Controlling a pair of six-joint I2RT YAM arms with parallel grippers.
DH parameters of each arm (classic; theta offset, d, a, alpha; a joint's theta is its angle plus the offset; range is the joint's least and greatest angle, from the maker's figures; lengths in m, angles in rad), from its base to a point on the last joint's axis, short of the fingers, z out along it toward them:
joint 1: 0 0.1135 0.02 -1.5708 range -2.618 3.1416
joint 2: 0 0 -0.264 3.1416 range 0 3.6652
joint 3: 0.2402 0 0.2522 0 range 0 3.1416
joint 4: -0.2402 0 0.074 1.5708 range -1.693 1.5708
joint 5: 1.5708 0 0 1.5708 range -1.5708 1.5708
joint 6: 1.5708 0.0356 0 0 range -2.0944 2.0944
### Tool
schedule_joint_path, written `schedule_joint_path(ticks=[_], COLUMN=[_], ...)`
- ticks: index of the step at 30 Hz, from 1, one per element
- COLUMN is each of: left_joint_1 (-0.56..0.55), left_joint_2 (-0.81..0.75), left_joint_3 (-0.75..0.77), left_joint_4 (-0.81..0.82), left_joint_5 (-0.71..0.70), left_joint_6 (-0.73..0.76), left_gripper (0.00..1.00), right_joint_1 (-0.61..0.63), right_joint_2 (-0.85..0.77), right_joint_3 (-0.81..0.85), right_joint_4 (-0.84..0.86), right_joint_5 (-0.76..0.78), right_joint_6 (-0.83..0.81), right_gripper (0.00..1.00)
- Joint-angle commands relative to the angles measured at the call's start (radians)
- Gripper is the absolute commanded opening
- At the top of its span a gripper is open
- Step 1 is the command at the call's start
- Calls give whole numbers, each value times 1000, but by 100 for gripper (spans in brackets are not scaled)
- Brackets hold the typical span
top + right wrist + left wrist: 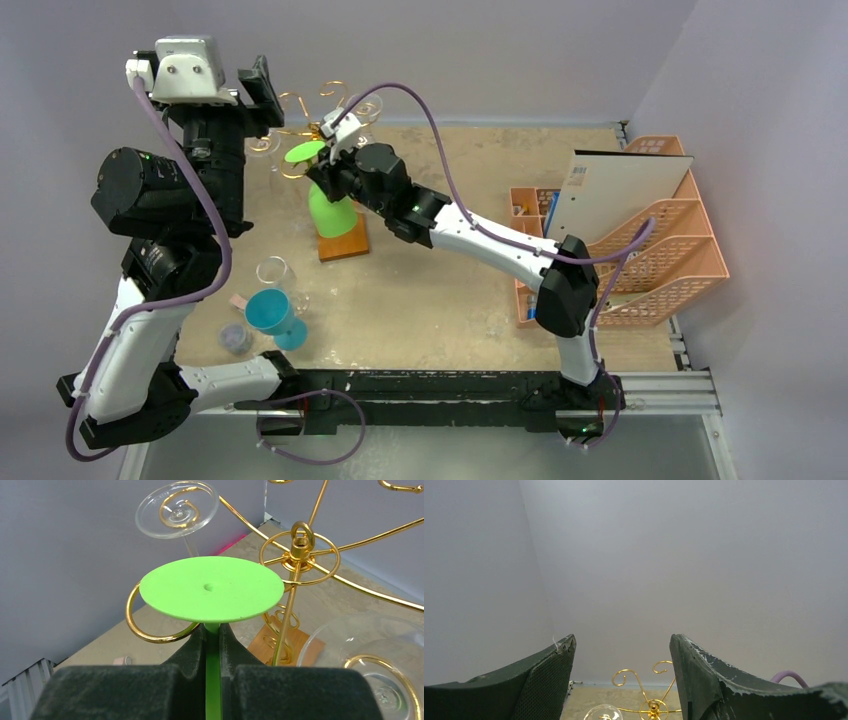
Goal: Place the wine glass upside down on the wine glass rack
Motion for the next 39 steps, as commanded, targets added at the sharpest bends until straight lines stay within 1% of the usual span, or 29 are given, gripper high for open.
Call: schedule_joint_path(ticks=[1,9,17,24,32,35,39], left_joint_1=[3,2,3,2,3,3,3], left_joint_2=[3,25,47,59,57,55,52], left_joint_3=[9,29,50,58,56,54,53], left_joint_4=[9,1,-4,-4,-6,-7,-8], left_joint_5=[10,11,11,11,8,8,8], left_joint_6=[-14,-12,-13,-9,-11,-14,-18], left_gripper=[68,68,68,68,68,68,68], right_joint_1=[11,12,13,13,12,13,13], right_joint_2=[1,6,22,43,43,34,25], right_joint_3=[34,-45,-72,-71,-82,-104,-133], right_joint_4=[36,214,326,354,329,330,351], right_joint_5=[33,93,94,76,38,13,22], right_joint_6=[8,-100,-127,-141,-143,-136,-119], right_gripper=[0,0,0,0,0,0,0])
